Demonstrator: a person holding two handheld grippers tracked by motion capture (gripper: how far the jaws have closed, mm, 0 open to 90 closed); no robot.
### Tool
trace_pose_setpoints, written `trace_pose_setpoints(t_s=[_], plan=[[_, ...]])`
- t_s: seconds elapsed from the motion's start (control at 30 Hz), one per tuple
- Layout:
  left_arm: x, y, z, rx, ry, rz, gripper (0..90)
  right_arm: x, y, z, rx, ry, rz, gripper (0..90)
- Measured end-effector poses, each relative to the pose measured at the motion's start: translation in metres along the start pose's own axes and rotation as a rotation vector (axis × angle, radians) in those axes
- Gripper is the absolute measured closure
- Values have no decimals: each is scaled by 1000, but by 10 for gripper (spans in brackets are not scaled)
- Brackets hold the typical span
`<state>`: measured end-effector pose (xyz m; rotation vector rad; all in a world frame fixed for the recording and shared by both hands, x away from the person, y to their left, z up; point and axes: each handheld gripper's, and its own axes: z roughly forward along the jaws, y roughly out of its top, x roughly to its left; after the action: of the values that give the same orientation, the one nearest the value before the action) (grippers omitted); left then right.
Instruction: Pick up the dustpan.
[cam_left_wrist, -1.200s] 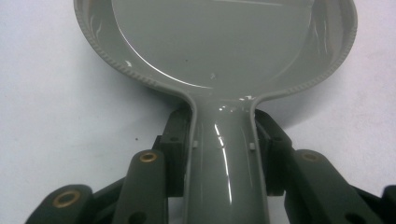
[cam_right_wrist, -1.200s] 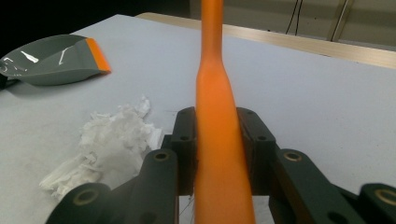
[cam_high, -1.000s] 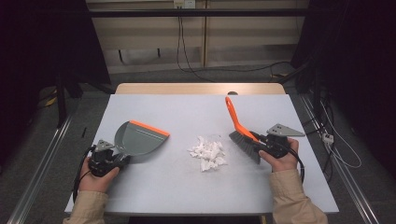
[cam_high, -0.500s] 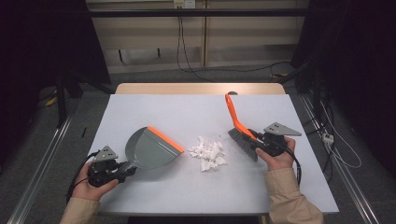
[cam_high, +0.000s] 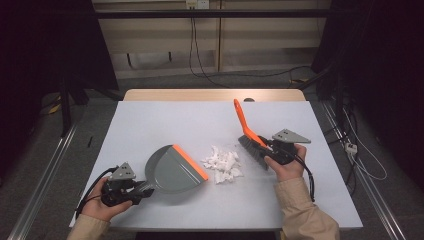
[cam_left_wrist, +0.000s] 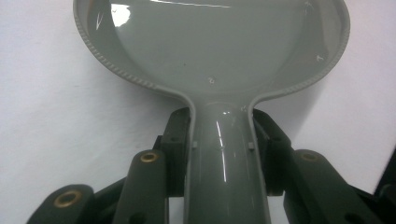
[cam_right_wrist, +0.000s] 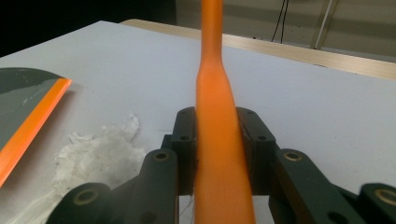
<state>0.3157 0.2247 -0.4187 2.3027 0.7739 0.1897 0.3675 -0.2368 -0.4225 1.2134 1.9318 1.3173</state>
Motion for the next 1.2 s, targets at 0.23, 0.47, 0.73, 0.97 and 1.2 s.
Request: trace_pose_setpoints(t_s=[0.23,0.47,0.73,0.97,1.2], plan=[[-5,5,8,10,-38,24,629,5,-1,12,13,4,-15,711],[-8,10,12,24,-78,39,628,5,-7,22,32,13,-30,710],[-12,13,16,27,-95,41,627,6,-3,17,84,-9,-32,656],[-14,15,19,33,-97,58,625,8,-2,14,144,-19,-26,647],[-13,17,20,34,-113,51,623,12,-3,18,164,-24,-72,707]])
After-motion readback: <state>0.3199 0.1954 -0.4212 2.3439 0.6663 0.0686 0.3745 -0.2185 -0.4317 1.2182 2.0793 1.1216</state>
